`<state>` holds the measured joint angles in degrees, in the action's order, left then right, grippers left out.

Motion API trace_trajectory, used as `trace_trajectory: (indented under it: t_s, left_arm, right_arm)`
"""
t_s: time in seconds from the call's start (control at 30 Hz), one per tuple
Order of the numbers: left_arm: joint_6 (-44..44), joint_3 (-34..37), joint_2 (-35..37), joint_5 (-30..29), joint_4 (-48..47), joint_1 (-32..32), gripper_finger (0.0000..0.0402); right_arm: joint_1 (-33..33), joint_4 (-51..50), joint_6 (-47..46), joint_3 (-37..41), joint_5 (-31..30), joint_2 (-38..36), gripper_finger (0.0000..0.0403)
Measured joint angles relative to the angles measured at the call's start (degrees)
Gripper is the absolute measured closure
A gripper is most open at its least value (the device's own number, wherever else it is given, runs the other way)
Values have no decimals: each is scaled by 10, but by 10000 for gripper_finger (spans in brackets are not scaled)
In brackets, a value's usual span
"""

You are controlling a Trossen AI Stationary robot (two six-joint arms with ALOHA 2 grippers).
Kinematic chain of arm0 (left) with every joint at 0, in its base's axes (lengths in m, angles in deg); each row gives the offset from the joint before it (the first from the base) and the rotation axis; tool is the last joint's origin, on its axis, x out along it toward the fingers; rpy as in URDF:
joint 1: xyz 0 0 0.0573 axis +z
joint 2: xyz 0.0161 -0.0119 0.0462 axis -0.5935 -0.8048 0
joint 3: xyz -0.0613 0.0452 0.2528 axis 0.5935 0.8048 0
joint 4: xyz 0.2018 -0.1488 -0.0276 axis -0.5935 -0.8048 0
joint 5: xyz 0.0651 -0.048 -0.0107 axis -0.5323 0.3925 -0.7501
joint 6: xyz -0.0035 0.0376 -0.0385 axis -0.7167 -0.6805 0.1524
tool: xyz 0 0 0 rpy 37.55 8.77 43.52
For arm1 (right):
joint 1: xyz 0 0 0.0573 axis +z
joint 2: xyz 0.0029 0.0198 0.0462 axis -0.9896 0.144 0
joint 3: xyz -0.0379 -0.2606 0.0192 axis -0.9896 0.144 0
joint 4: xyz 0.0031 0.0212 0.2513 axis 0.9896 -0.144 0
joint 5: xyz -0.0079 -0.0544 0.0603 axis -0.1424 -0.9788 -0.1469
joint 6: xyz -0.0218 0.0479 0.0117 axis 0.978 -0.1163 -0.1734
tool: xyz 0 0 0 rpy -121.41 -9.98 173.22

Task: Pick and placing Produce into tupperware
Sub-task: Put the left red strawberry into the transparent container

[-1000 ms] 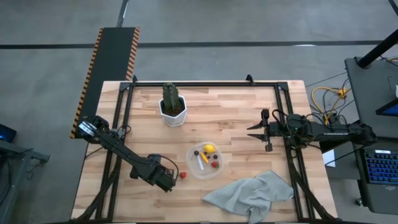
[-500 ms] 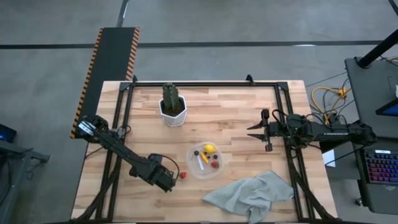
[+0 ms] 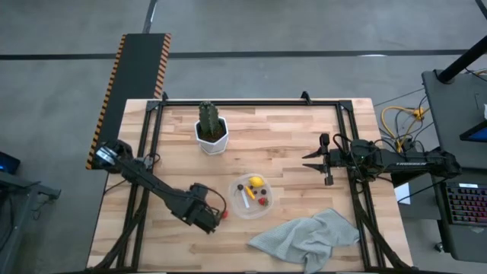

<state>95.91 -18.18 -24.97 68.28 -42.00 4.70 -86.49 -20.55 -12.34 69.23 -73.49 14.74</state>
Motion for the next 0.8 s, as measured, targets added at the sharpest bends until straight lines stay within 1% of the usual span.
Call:
trace_trajectory:
  t_s: [0.07,0.2,0.4,0.53,0.7,0.8]
  left_arm:
    - [-22,-20,0,-18,-23,9,402]
    - [-83,-52,1,-33,-42,32,402]
    - [-180,-84,1,-58,-41,79,402]
    - [-253,-101,0,-71,-15,109,401]
    - [-350,-109,0,-72,61,140,401]
    - [-384,-109,0,-70,87,153,401]
  right_arm:
    - [0,0,-2,0,0,0,298]
    - [0,1,-4,0,0,0,298]
    - [0,1,-4,0,0,0,298]
    - [0,1,-4,0,0,0,298]
    - [0,1,-4,0,0,0,298]
    - [0,1,-4,0,0,0,298]
